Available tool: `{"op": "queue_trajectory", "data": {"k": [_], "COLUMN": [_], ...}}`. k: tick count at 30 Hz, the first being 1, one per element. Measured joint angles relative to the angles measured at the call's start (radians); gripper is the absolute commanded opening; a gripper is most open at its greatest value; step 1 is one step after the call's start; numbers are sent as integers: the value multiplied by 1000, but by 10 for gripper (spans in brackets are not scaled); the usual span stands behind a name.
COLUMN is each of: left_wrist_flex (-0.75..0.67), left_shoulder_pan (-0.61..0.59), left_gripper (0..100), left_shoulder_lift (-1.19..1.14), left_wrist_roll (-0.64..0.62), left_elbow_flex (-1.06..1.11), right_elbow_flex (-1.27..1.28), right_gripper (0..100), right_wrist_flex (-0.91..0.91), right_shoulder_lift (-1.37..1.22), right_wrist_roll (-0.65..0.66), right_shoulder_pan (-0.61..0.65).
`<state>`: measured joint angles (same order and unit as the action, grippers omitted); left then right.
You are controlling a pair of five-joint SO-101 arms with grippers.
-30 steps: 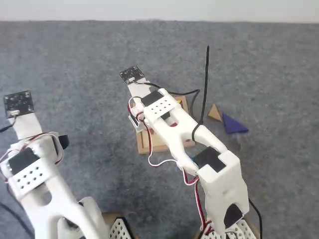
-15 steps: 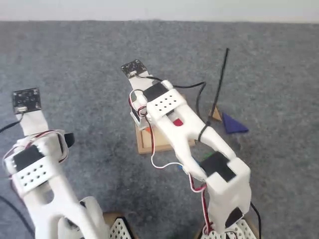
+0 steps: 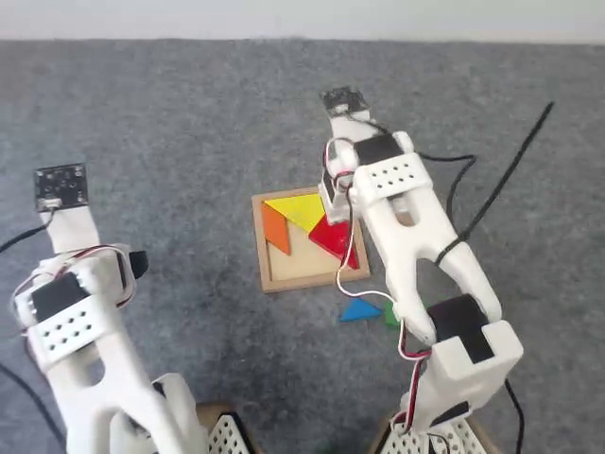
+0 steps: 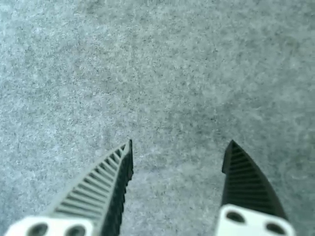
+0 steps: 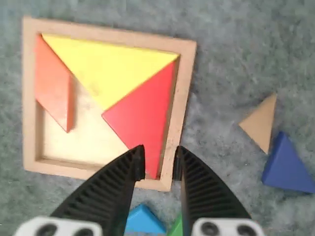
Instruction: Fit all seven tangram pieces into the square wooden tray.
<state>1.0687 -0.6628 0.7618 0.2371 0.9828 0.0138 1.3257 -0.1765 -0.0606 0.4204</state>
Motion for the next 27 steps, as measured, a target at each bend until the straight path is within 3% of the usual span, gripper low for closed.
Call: {"op": "queue_trajectory", "data": {"k": [7,11,16,20,27], "left_wrist_flex": [0,0,0,0,0], "left_shoulder_pan": [0,0,0,0,0], "left_gripper": [283,283,283,283,283], "left_shoulder_lift": [0,0,0,0,0], "left_wrist_roll": [0,0,0,0,0], "left_elbow_flex": [5,5,5,5,5], "right_elbow_flex": [196,308,328,304,41], "right_gripper": [99,106,234,216,183], "right_wrist_flex": [6,-2,-43,-43,-2], "right_shoulder_lift": [127,219,235,180,-51], "right_wrist_roll": [-8,-184,-229,-224,-98], "right_shoulder_pan": [-120,-118,-143,-196,-258]}}
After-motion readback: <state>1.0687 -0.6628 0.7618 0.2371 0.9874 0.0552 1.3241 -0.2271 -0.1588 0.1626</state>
